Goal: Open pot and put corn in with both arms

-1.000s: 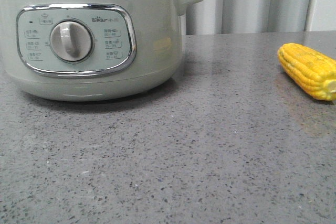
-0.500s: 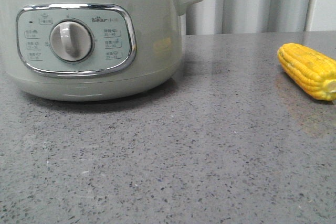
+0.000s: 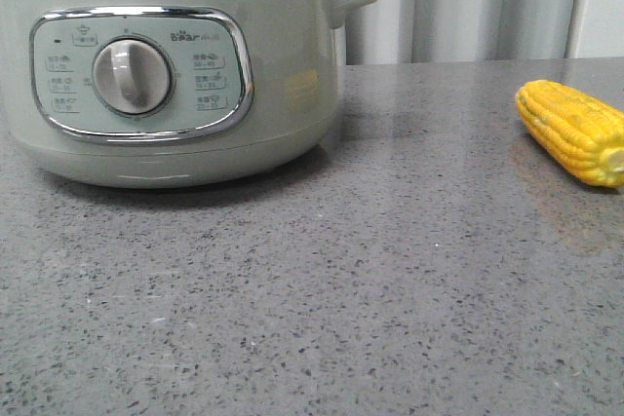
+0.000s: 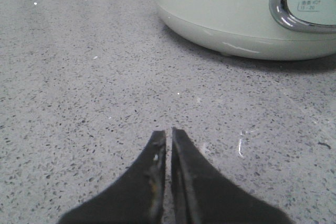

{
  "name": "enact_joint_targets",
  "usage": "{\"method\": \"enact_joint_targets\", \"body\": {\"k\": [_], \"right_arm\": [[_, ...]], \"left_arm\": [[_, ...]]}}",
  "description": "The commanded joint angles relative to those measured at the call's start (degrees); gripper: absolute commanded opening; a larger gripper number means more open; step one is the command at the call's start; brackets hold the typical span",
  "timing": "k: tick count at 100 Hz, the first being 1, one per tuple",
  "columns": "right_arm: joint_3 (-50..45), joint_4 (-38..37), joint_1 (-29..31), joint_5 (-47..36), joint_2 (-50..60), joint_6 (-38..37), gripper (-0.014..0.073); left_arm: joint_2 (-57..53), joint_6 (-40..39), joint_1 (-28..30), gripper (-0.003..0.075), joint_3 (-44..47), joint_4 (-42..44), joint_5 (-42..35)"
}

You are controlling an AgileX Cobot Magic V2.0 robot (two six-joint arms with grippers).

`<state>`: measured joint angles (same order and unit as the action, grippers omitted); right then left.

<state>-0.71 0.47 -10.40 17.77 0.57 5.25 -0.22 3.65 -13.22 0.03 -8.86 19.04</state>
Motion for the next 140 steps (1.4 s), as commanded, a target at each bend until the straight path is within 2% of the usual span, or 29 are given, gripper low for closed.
{"method": "enact_joint_targets", "body": {"k": [1,28,40,45,56,62,140], "right_arm": [[-1.46,-0.47,0.35,-4.53,1.13,0.57,-0.008],[-1.46,-0.47,0.35,-8.54,1.13,0.57,-0.0079],[-1.46,-0.47,0.35,-10.73,1.13,0.57,-0.0079],[-1.46,-0.47,0.35,-12.05,1.13,0.57,-0.008],[-1.46,-0.47,0.35,-14.38,1.13,0.46,-0.0079],[-1.46,-0.47,0.35,-14.95,1.13,0.46,-0.0079],[-1.46,0.27,0.35,-14.59,1.13,0.46,-0.0079]], "left_arm": [[-1.82,-0.52,0.15,-0.0018,1.52,-0.38,-1.71],[-1.82,-0.52,0.15,-0.0018,1.52,-0.38,-2.17],[-1.82,-0.52,0.15,-0.0018,1.52,-1.21,-6.4],[-1.82,-0.52,0.15,-0.0018,1.52,-3.8,-8.88],[-1.82,-0.52,0.15,-0.0018,1.52,-15.22,-15.17],[-1.82,-0.52,0.15,-0.0018,1.52,-17.46,-17.06],[-1.82,-0.52,0.15,-0.0019,1.52,-17.42,-18.23]]}}
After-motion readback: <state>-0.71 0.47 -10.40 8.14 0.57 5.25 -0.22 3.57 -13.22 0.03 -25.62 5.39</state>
